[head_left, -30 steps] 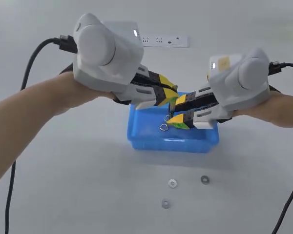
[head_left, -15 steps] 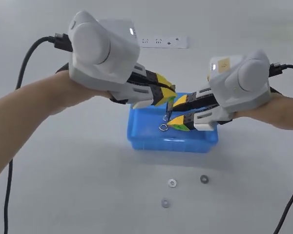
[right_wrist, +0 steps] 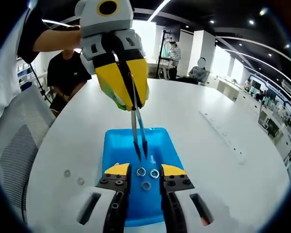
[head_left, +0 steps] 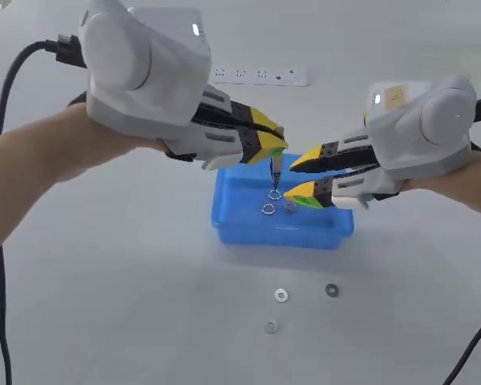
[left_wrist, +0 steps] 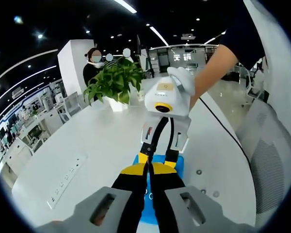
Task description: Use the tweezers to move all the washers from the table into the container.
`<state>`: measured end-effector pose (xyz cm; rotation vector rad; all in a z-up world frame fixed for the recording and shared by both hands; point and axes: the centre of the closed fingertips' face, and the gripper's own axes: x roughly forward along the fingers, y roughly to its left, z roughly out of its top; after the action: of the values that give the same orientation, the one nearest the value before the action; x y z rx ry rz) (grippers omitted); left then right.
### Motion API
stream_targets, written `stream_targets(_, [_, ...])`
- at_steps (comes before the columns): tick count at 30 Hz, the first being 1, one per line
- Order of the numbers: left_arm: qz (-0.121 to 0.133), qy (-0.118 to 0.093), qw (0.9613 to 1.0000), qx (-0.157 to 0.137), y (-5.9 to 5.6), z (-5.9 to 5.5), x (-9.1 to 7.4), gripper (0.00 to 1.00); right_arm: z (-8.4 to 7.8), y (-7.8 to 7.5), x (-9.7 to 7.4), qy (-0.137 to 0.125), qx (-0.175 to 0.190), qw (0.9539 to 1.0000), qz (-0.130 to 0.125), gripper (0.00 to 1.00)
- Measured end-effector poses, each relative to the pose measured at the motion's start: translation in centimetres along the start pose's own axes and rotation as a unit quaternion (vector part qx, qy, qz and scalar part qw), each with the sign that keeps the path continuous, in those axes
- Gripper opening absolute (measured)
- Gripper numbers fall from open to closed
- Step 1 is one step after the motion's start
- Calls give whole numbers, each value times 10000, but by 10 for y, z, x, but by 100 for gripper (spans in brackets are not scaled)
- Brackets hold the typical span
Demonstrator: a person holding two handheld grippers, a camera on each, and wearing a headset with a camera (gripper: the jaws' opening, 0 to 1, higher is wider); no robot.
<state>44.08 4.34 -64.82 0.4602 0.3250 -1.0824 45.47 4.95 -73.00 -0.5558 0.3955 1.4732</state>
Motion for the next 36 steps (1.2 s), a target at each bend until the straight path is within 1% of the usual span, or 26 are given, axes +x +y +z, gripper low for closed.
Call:
stream_targets(1, [-1, 6, 10000, 25, -2, 2, -2, 6, 4, 3, -4, -65, -1, 10000, -11, 24])
stream_targets(4, [-53, -25, 9999, 91, -12, 11, -11, 6, 12, 9, -12, -142, -38, 9999, -81, 25])
stream_targets(7, [-96, 5, 9998, 181, -21, 16, -16, 6, 18, 21, -22, -211, -63, 9997, -124, 25])
stream_targets(9, [-141, 6, 9996, 231, -30, 19, -21, 6, 21, 28, -28, -239, -85, 9996, -137, 26])
stream_targets(10, [-151, 4, 9996, 240, -32, 20, -23, 6, 23, 33, -32, -261, -81, 9995, -139, 26])
stream_targets(11, [-180, -1, 9995, 256, -38, 21, -25, 6, 24, 39, -36, -277, -81, 9995, -135, 26])
stream_targets(12, [-182, -7, 9995, 251, -40, 22, -26, 6, 24, 44, -38, -271, -90, 9995, -124, 27])
stream_targets(14, [-225, -16, 9994, 265, -50, 22, -30, 6, 23, 54, -42, -245, -113, 9996, -130, 27])
stream_targets(15, [-220, -24, 9994, 260, -57, 22, -32, 6, 23, 58, -44, -258, -114, 9995, -128, 27])
stream_targets(16, [-223, -48, 9994, 253, -61, 22, -34, 6, 24, 65, -47, -308, -86, 9994, -119, 27])
stream_targets(17, [-245, -67, 9995, 212, -67, 22, -35, 6, 24, 70, -48, -327, -47, 9994, -109, 27])
stream_targets(19, [-233, -55, 9995, 212, -76, 20, -36, 6, 22, 81, -50, -334, -33, 9994, -102, 28])
stream_targets(21, [-238, -64, 9995, 178, -84, 19, -36, 6, 20, 90, -51, -325, 13, 9994, -71, 29])
stream_targets(23, [-248, -116, 9995, 134, -90, 19, -36, 6, 17, 102, -51, -293, 24, 9996, -44, 29])
stream_targets(25, [-254, -158, 9995, 47, -97, 16, -36, 6, 15, 112, -51, -291, 103, 9995, -6, 29])
stream_targets(26, [-270, -146, 9995, 9, -101, 11, -37, 6, 14, 117, -50, -299, 120, 9995, 1, 30])
stream_targets(28, [-338, -142, 9992, -160, -107, 6, -37, 6, 14, 124, -50, -348, 204, 9992, 19, 32])
stream_targets(29, [-348, -190, 9989, -241, -109, 4, -37, 6, 14, 130, -49, -389, 241, 9989, 54, 33])
stream_targets(32, [-323, -151, 9988, -321, -112, -6, -40, 6, 12, 142, -46, -444, 329, 9983, 210, 35])
stream_targets(33, [-316, -165, 9988, -342, -112, -7, -41, 6, 11, 148, -45, -467, 383, 9977, 306, 35])
stream_targets(36, [-313, -293, 9981, -446, -116, -10, -43, 6, 8, 154, -43, -514, 500, 9965, 434, 36])
